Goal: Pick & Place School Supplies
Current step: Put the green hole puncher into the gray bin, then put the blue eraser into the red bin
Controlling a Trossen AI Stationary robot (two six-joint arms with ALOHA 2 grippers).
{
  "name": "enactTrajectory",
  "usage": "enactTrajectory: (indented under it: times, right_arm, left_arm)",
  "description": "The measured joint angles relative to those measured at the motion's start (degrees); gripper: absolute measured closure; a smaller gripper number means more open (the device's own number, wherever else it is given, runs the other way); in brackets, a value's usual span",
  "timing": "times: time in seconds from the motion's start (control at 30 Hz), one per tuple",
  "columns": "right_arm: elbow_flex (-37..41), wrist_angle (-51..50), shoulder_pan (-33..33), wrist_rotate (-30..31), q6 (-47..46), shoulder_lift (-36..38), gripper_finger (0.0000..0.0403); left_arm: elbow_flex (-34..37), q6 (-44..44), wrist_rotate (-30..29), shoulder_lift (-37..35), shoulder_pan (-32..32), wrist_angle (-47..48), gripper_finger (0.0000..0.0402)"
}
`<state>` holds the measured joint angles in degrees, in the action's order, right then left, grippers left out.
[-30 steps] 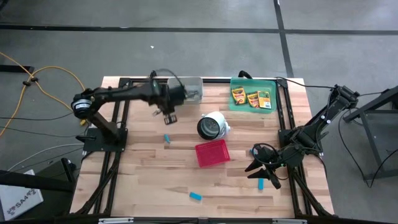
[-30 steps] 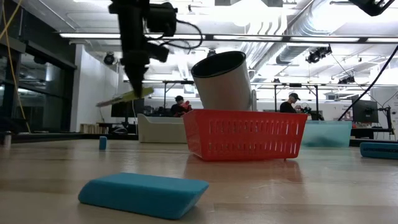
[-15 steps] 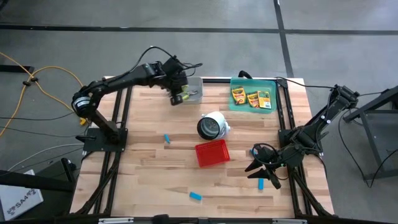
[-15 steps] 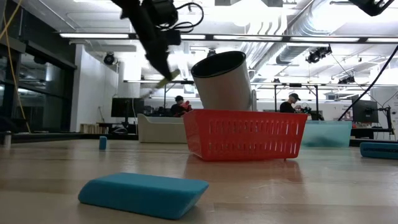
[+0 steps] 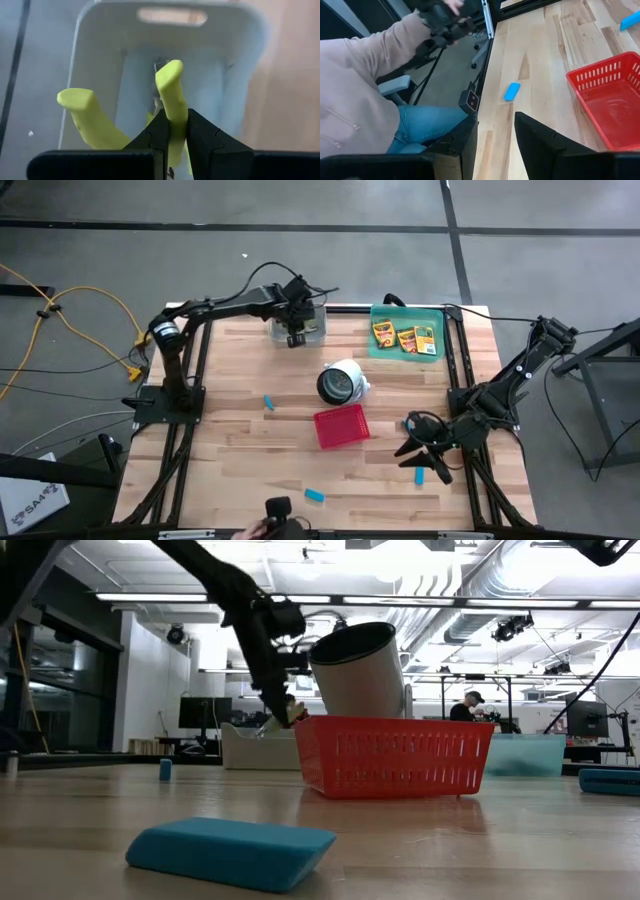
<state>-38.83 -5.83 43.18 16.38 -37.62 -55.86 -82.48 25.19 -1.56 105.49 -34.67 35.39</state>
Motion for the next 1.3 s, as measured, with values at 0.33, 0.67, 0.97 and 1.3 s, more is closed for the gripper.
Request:
enactTrajectory:
  times: [0.33,0.67,0.97,1.3]
  right_arm:
    - [0.0,-0.3,0.0,0.2,0.3,0.0,0.0280]
    - [0.0,-0.2,0.0,0.2,0.3,0.0,0.0280]
    - [0.0,-0.2,0.0,0.2,-0.1,0.0,0.0280]
    - [0.0,-0.1,0.0,0.2,-0.1,0.0,0.0280]
  left_arm:
    - [0.0,-0.6,1.8,4.1,-2.2,0.2,0.0338]
    - [0.0,-0.8,4.6,4.1,-1.6,-0.2,0.0311]
    - [0.0,0.2,4.3,3.8,-0.8,-0.3,0.0309]
    - [0.0,0.2,-4.4,-3.0,3.1,-1.1,0.0309]
